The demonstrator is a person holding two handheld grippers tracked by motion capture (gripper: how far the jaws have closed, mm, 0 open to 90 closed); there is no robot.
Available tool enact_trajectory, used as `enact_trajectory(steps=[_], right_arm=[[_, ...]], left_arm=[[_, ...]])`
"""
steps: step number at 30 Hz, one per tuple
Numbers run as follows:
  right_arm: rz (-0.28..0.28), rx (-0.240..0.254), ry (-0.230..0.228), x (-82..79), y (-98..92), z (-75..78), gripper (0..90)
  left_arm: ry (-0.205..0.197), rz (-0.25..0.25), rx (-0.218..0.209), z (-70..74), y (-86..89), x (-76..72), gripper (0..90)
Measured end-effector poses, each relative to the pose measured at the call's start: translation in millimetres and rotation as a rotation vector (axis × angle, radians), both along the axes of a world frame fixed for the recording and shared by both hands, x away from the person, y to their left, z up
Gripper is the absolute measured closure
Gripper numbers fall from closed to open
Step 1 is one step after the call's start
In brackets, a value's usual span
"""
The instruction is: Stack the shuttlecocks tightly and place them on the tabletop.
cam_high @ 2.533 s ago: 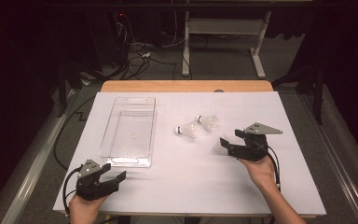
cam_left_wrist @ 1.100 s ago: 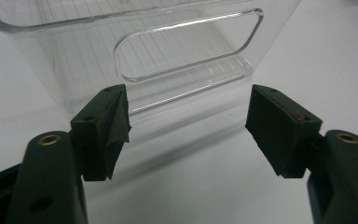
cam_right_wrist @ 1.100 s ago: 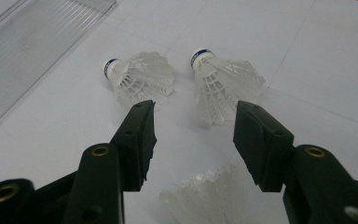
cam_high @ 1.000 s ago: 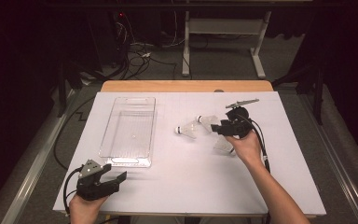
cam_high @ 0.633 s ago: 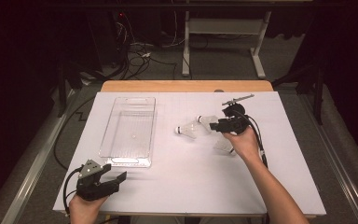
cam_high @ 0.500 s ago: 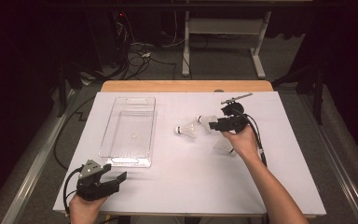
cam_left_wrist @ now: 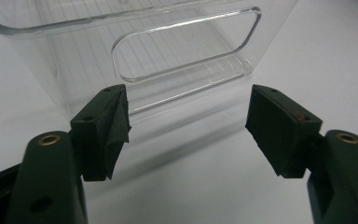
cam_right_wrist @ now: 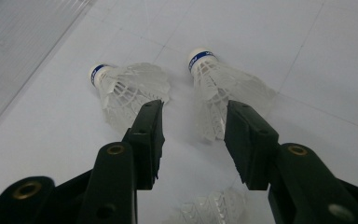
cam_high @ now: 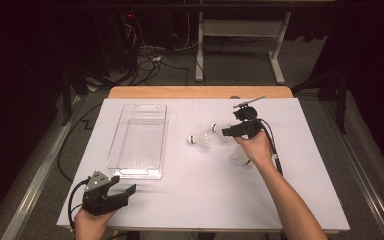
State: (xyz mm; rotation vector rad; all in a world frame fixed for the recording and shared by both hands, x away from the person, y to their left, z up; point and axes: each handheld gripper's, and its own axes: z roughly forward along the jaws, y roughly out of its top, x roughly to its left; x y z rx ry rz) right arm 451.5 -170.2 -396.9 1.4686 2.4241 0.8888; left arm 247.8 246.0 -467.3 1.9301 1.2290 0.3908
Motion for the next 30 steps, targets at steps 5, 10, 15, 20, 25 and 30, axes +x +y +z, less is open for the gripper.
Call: enact_trajectory(steps=[5,10,15,20,25,30], right_arm=[[-0.007,-0.015,0.026,4.8,2.9,-4.4,59.7],[-0.011,-0.019,0.045,9.6,3.8,-7.3,60.4],[-0.019,-0.014,0.059,13.9,6.4,-8.2,61.1],[-0.027,-0.019,0.079,17.4,9.0,-10.9,61.6],[-0.036,-0.019,0.096,19.5,9.4,-13.9,62.6],[-0.044,-0.008,0.104,22.3,8.9,-15.4,63.3]], left_arm=[[0.001,0.0,-0.001,0.0,0.3,0.0,30.9],[0.0,-0.001,-0.001,0.0,0.2,0.0,30.9],[0.001,0.0,-0.002,0.0,0.1,0.2,30.9],[0.002,0.009,-0.014,0.0,2.7,0.3,30.8],[0.003,0.003,-0.008,-0.1,1.5,0.3,30.8],[0.005,0.002,-0.01,-0.1,2.0,0.6,30.8]])
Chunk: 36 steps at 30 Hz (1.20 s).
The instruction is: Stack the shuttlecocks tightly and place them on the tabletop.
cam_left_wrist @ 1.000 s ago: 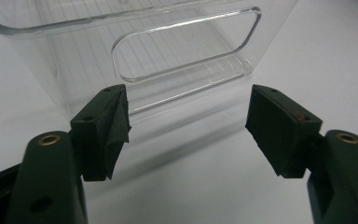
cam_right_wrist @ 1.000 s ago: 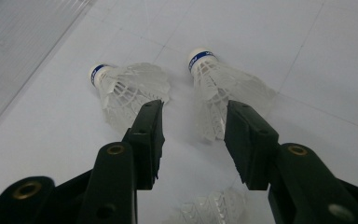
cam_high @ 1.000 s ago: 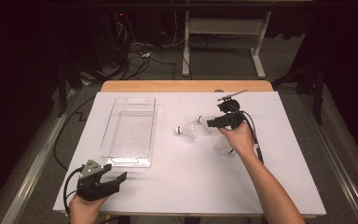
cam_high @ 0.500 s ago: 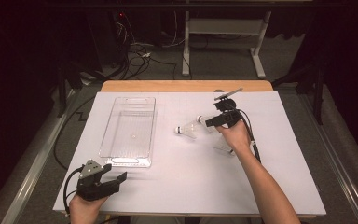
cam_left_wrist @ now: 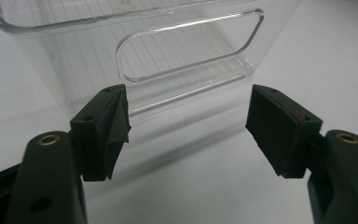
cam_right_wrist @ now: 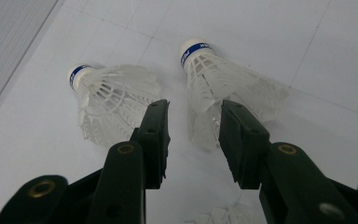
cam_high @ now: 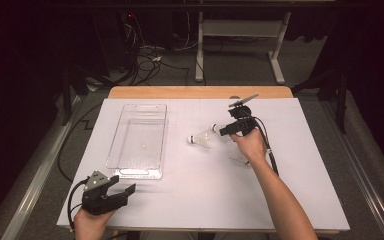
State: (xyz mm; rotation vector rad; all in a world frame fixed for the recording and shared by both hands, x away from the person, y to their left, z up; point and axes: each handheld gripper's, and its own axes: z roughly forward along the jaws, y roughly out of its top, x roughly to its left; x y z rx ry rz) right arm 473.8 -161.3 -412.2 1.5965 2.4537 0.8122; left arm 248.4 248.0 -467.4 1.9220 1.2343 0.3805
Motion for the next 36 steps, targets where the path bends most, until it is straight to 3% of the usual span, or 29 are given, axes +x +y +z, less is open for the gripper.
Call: enact_trajectory(steps=[10,36], right_arm=[[-0.01,0.008,0.013,5.6,2.3,-3.9,65.2],[-0.017,0.009,0.009,9.2,4.3,-8.2,83.3]], left_arm=[[0.0,0.003,0.0,-0.2,0.6,0.2,30.8],[0.003,-0.004,-0.002,-0.3,0.5,0.5,30.8]])
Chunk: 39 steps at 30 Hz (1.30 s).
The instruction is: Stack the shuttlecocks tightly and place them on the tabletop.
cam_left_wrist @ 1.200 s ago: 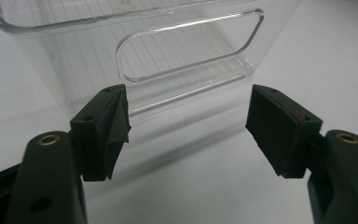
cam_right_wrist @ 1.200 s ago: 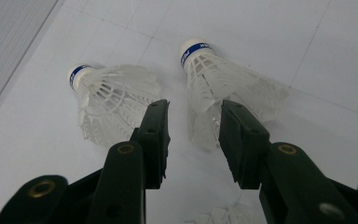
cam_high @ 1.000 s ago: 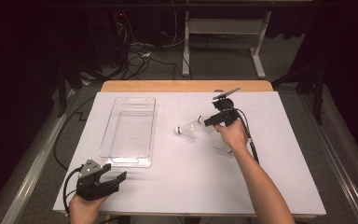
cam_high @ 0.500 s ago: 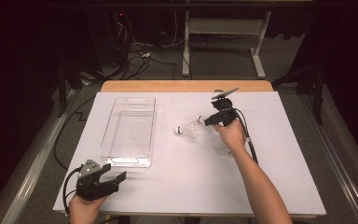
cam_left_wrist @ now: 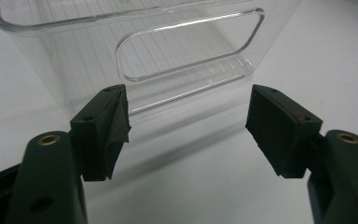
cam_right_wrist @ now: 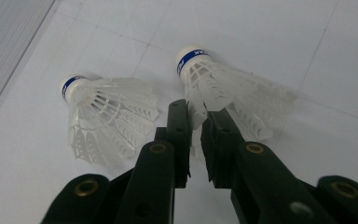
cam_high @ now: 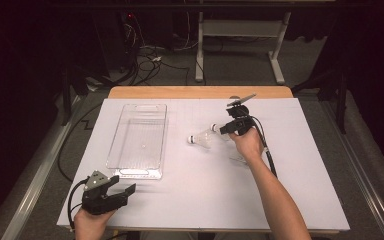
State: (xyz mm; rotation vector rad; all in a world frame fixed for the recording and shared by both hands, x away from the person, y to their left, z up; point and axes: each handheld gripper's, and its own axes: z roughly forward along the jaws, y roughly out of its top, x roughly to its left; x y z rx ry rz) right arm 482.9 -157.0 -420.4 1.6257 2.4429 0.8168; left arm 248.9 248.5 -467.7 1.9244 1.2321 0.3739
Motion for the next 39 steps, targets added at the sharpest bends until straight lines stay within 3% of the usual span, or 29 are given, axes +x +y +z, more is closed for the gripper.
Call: enact_trajectory(steps=[7,18,39], right_arm=[[0.019,-0.008,-0.018,-0.6,1.0,0.4,89.7],[0.029,-0.021,-0.035,-2.6,-1.1,3.8,90.0],[0.055,0.012,-0.075,-9.9,-7.2,16.3,90.0]], left_arm=[[0.001,-0.001,0.001,0.0,-0.1,0.0,30.8],[-0.001,0.0,-0.001,-0.2,-0.8,0.1,30.9],[0.003,-0.001,-0.001,-0.5,-1.4,0.3,30.9]])
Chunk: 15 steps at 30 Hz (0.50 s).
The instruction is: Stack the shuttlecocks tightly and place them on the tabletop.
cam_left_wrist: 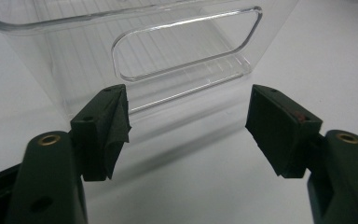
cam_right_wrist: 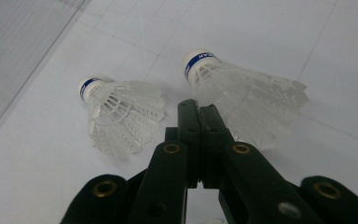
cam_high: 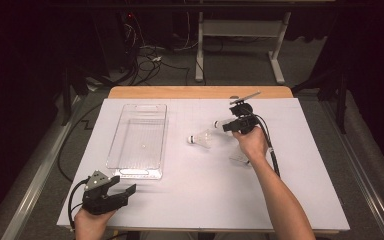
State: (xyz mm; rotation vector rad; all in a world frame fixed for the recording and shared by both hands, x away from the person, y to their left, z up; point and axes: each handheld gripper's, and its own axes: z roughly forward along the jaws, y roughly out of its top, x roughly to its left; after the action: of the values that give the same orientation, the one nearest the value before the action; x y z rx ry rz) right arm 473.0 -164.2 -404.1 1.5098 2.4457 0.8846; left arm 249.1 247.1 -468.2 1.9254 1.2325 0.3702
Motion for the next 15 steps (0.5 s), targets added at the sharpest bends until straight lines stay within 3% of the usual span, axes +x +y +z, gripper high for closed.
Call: enact_trajectory(steps=[15], right_arm=[[0.05,0.02,-0.017,-8.9,-0.5,12.1,90.0]], left_arm=[[0.009,-0.012,-0.001,-0.7,-0.3,1.3,30.7]])
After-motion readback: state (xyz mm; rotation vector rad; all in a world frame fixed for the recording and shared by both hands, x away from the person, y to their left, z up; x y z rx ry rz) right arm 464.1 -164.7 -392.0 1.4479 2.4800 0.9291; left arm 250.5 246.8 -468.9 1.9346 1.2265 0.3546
